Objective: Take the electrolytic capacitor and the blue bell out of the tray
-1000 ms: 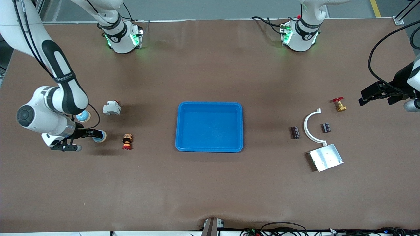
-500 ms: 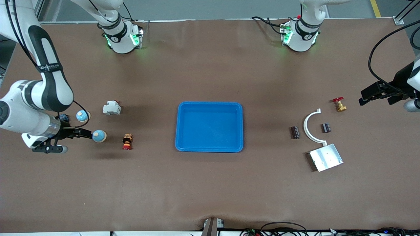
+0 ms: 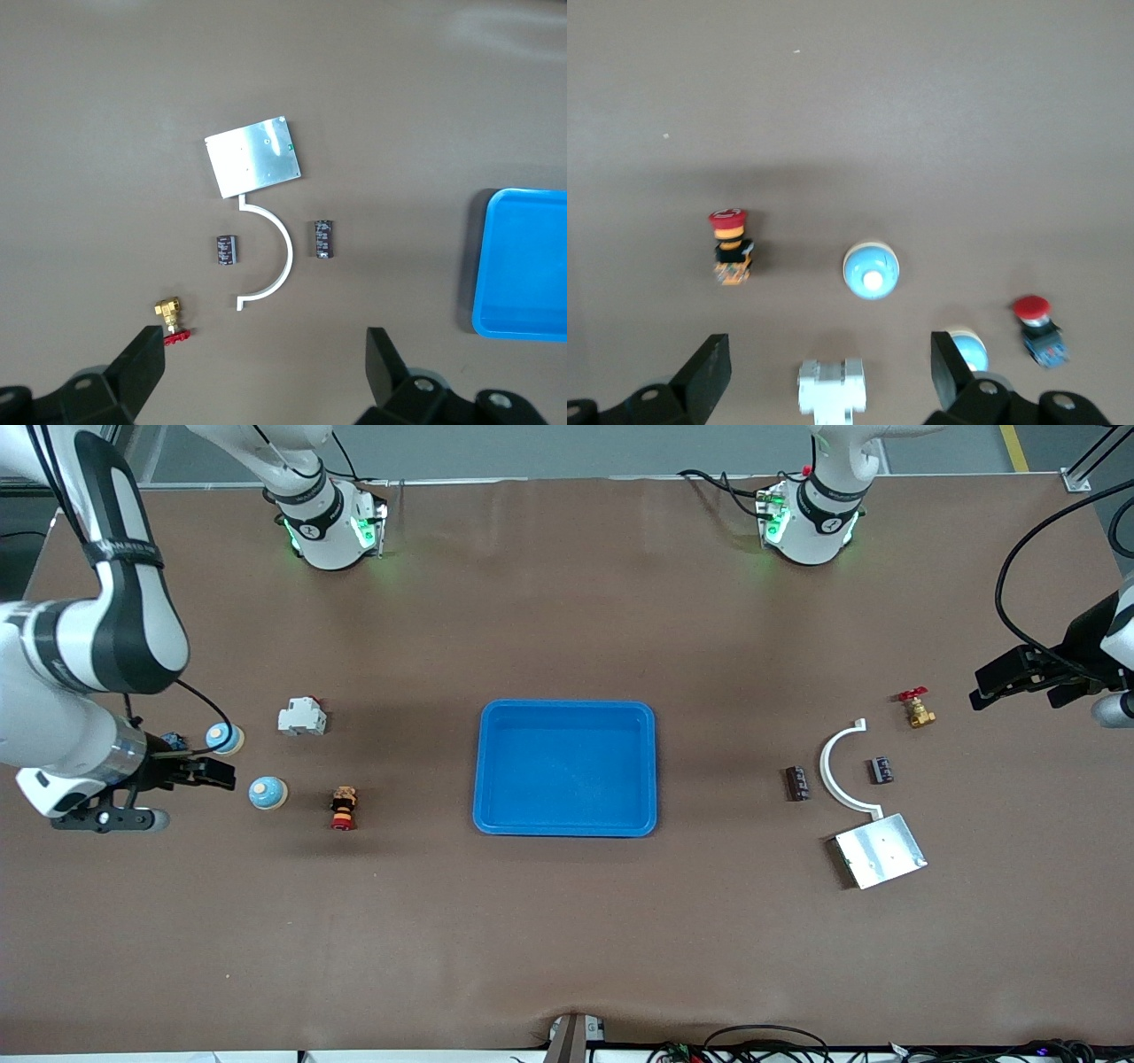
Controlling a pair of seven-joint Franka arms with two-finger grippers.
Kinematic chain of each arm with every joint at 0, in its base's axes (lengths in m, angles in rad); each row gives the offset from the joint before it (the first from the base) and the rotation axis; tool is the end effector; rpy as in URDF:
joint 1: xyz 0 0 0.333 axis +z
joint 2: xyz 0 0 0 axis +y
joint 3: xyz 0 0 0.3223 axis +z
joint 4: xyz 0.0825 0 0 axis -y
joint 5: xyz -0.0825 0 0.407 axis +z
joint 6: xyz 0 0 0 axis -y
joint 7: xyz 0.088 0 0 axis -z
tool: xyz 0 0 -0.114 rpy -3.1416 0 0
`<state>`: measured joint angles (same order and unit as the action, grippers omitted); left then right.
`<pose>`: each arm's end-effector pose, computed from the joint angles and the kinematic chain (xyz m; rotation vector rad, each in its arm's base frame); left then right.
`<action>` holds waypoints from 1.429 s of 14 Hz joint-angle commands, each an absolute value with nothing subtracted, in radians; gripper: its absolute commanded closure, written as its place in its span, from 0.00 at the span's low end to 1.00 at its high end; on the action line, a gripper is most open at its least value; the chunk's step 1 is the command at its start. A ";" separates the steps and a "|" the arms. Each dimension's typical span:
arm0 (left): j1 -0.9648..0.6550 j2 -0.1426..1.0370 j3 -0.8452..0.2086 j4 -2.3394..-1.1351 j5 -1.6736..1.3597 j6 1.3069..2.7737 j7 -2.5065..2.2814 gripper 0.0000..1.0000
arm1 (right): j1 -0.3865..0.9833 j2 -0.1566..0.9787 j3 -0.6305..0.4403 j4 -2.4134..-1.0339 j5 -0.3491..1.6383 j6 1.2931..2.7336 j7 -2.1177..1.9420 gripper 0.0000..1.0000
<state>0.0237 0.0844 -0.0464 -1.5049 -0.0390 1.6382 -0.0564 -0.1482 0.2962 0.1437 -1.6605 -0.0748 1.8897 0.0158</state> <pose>0.6111 -0.0169 0.6127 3.0955 0.0552 0.0732 0.6610 -0.0168 0.4226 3.1114 0.0009 -0.0988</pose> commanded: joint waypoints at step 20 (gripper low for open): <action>0.026 0.080 -0.046 -1.497 -0.038 1.634 -0.064 0.00 | -0.181 0.186 0.135 -1.411 0.018 1.540 0.052 0.00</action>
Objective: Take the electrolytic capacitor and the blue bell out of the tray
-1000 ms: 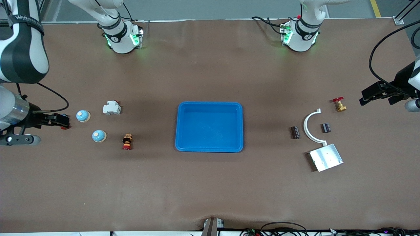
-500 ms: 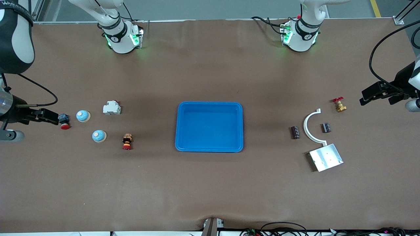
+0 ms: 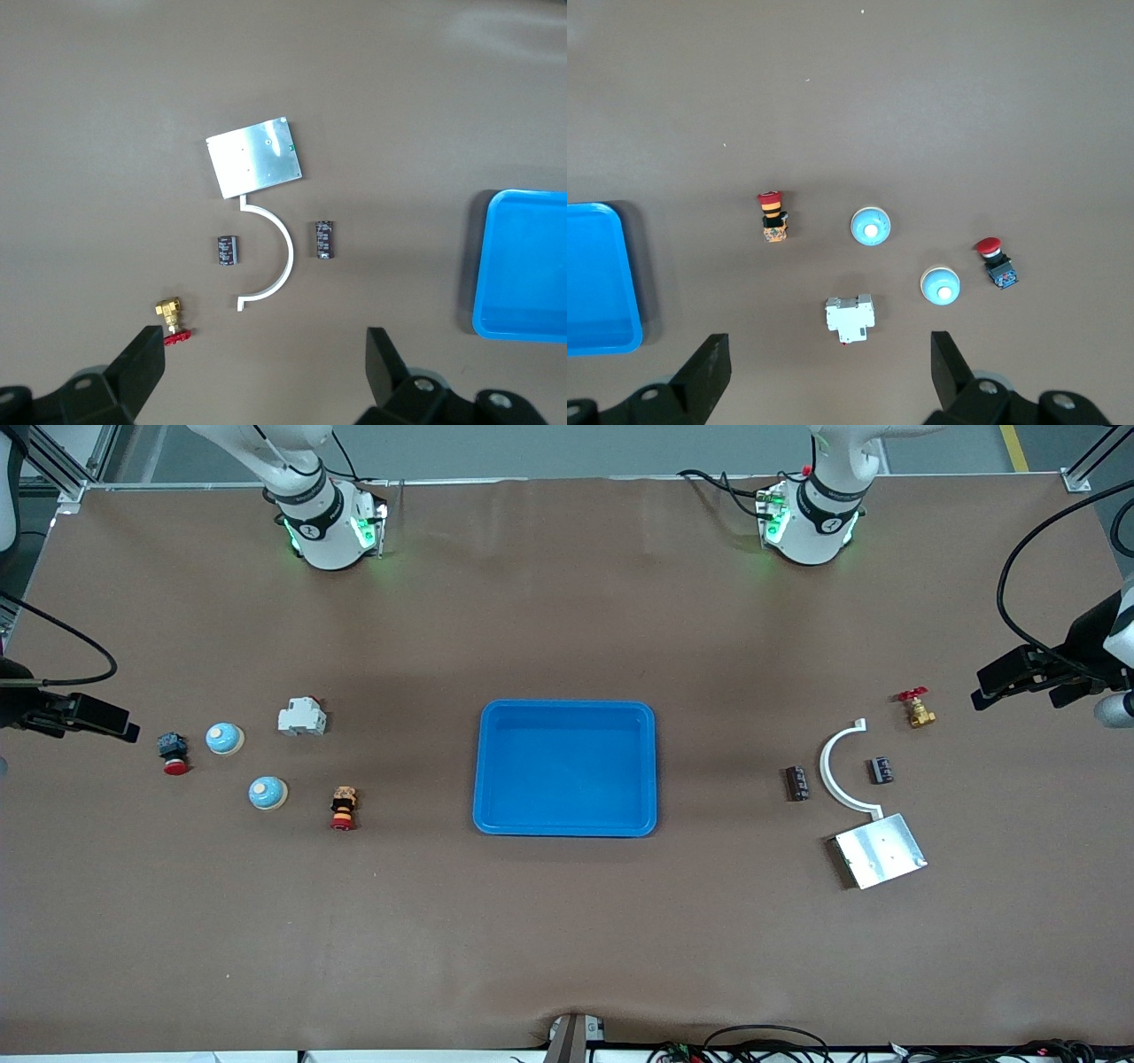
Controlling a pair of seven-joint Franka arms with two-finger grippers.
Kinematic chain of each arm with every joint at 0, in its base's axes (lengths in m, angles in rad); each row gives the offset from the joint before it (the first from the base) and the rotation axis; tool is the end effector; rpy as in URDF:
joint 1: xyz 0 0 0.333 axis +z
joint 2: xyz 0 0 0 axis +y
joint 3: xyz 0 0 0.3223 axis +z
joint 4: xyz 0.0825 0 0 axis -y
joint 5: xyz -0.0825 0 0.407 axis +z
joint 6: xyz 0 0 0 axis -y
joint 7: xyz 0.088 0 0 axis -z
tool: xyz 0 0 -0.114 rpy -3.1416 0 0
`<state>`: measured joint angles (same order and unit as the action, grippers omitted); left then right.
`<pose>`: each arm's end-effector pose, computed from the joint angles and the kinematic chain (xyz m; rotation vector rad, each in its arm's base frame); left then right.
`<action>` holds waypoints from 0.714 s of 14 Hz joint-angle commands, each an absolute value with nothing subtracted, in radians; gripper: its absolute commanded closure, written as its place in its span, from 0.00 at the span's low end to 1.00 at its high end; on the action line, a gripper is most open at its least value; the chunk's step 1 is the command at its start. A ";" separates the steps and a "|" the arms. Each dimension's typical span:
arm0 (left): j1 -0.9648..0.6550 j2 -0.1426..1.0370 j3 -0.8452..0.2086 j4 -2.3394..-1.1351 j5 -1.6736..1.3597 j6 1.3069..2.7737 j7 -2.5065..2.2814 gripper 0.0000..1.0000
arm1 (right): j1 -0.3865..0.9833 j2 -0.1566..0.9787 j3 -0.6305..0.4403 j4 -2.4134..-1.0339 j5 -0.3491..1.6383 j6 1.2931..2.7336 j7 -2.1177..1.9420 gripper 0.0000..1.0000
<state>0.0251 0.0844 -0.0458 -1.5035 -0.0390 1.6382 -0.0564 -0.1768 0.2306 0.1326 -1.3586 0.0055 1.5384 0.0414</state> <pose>0.6111 -0.0157 0.6134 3.0954 0.0582 0.0754 0.6430 -0.0377 0.5858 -3.1018 0.1370 0.0757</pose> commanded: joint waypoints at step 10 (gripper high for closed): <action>0.026 0.081 -0.046 -1.497 -0.038 1.634 -0.064 0.00 | -0.181 0.035 0.137 -1.562 0.008 1.577 0.054 0.00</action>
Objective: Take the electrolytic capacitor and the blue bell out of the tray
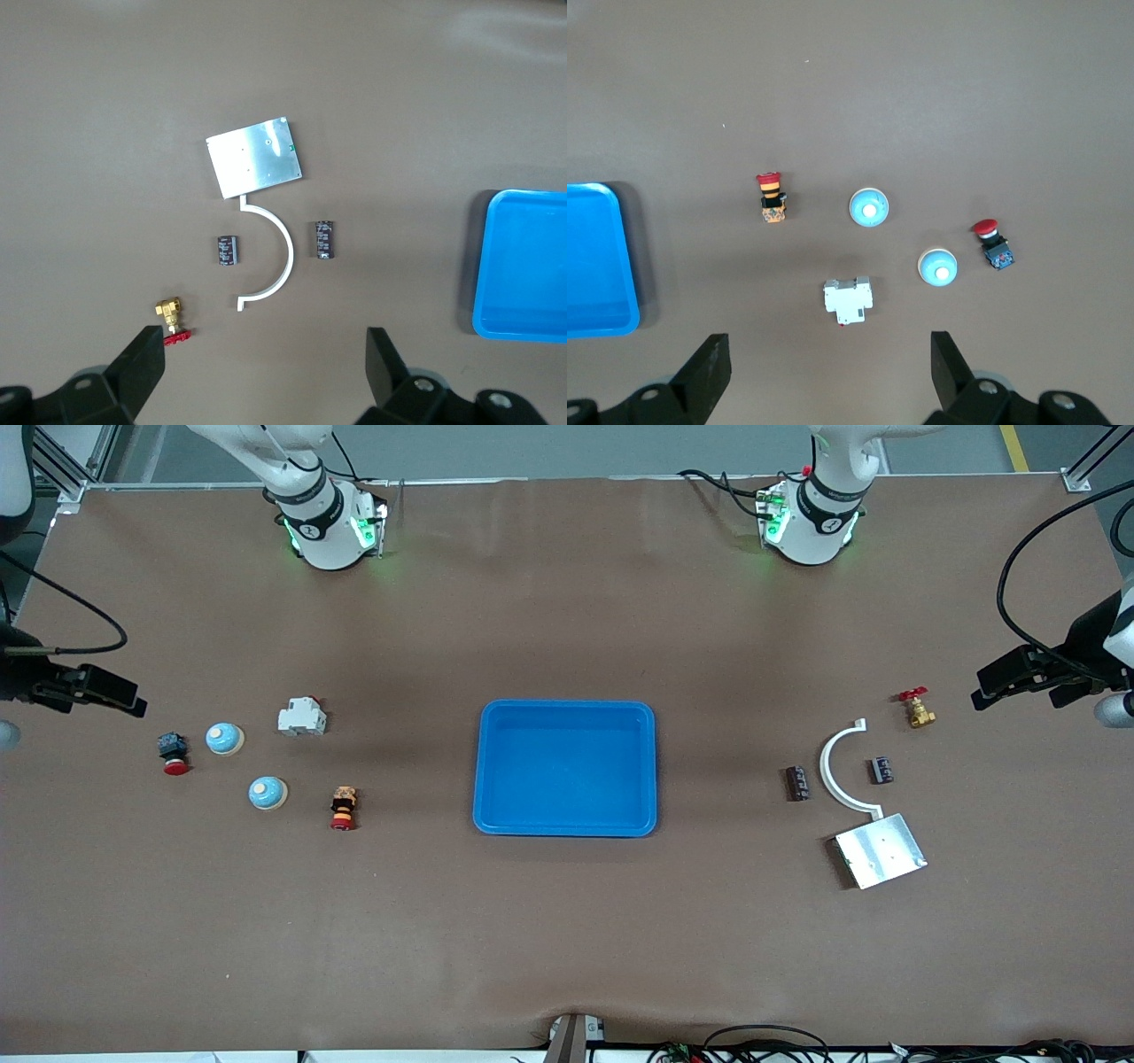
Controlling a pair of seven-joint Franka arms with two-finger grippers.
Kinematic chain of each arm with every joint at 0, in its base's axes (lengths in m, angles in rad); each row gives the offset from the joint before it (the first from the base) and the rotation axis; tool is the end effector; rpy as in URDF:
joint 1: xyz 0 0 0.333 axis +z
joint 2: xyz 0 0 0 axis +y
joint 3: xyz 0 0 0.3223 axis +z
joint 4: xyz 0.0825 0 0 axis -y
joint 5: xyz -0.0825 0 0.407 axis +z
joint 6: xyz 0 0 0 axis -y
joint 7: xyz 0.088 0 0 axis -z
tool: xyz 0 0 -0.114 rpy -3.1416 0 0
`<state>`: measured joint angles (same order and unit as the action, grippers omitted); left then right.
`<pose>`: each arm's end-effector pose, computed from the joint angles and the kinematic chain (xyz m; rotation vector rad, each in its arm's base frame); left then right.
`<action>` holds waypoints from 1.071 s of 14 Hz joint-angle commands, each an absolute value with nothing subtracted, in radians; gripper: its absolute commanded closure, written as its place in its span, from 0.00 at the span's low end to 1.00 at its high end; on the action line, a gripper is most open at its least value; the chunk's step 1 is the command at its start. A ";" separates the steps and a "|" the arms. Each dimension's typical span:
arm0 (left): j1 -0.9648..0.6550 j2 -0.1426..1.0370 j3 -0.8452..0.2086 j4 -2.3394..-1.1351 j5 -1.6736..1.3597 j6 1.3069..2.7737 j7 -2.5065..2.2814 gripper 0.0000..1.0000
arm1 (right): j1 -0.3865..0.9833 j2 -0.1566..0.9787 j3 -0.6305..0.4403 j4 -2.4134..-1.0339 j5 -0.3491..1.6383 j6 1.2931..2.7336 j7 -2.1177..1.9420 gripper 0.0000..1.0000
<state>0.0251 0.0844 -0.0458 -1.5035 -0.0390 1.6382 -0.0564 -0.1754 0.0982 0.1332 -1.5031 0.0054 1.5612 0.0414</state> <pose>0.6111 -0.0157 0.6134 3.0954 0.0582 0.0754 0.6055 -0.0288 0.5988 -3.1198 0.1312 0.0612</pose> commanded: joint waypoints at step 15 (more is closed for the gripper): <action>0.026 0.083 -0.044 -1.497 -0.038 1.634 -0.066 0.00 | -0.061 0.014 0.023 -1.578 0.008 1.572 0.054 0.00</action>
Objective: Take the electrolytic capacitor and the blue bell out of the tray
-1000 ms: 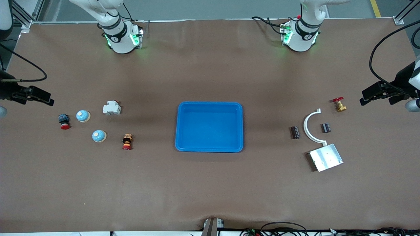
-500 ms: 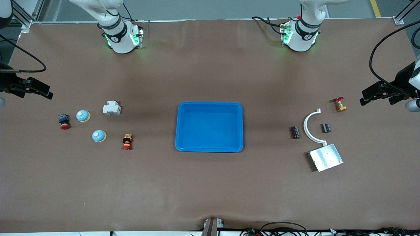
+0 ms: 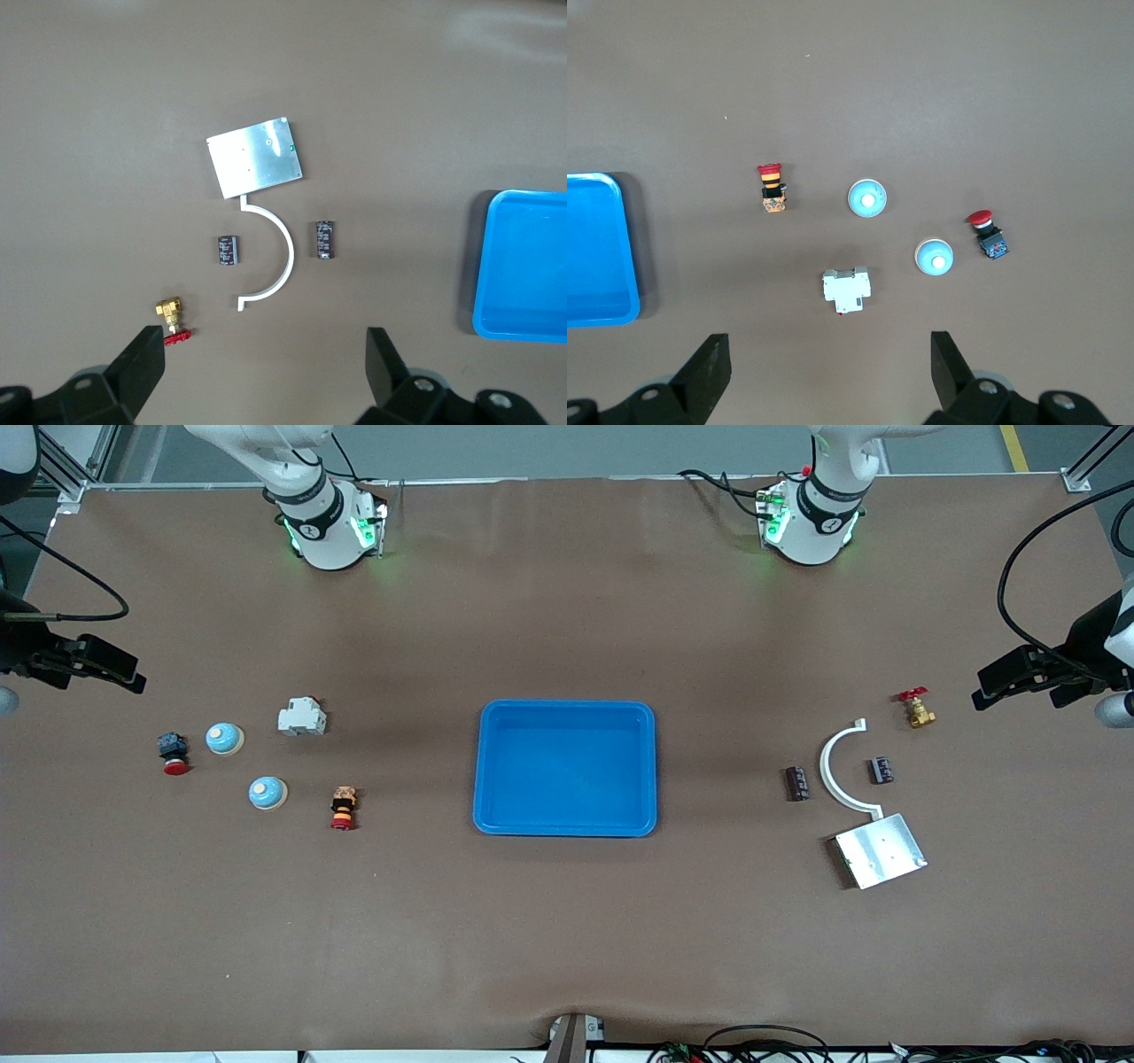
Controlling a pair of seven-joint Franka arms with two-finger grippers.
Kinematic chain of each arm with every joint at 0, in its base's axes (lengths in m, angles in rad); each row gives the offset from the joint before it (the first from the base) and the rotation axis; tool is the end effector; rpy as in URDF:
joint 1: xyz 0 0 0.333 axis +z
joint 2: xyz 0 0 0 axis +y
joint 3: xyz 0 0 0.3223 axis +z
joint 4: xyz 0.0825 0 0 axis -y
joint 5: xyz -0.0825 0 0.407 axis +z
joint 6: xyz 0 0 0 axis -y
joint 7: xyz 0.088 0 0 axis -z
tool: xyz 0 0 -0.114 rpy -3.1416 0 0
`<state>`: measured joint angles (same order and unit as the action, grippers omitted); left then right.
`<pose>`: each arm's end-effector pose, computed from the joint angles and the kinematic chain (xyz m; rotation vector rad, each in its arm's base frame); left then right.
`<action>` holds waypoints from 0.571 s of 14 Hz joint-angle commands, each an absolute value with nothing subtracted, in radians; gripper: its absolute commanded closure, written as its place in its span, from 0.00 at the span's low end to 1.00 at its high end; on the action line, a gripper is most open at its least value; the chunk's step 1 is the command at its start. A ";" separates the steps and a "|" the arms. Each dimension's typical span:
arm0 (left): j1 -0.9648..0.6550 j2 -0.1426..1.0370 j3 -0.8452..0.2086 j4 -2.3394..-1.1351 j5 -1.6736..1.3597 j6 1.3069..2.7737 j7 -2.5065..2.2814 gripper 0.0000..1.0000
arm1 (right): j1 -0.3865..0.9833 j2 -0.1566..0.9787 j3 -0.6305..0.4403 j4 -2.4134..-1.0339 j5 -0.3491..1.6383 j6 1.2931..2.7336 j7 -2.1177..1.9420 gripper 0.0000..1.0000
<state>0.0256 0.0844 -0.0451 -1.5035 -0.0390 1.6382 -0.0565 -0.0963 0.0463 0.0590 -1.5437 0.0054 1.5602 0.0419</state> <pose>0.6112 -0.0150 0.6134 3.0954 0.0602 0.0754 0.5900 -0.0222 0.6093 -3.1307 0.1241 0.0466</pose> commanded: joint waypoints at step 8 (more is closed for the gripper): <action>0.026 0.083 -0.044 -1.497 -0.038 1.634 -0.064 0.00 | -0.002 0.015 -0.034 -1.578 0.008 1.577 0.055 0.00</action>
<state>0.0258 0.0845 -0.0450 -1.5035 -0.0390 1.6382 -0.0565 -0.0422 0.0463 0.0140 -1.5437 0.0054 1.5631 0.0420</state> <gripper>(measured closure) 0.000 0.000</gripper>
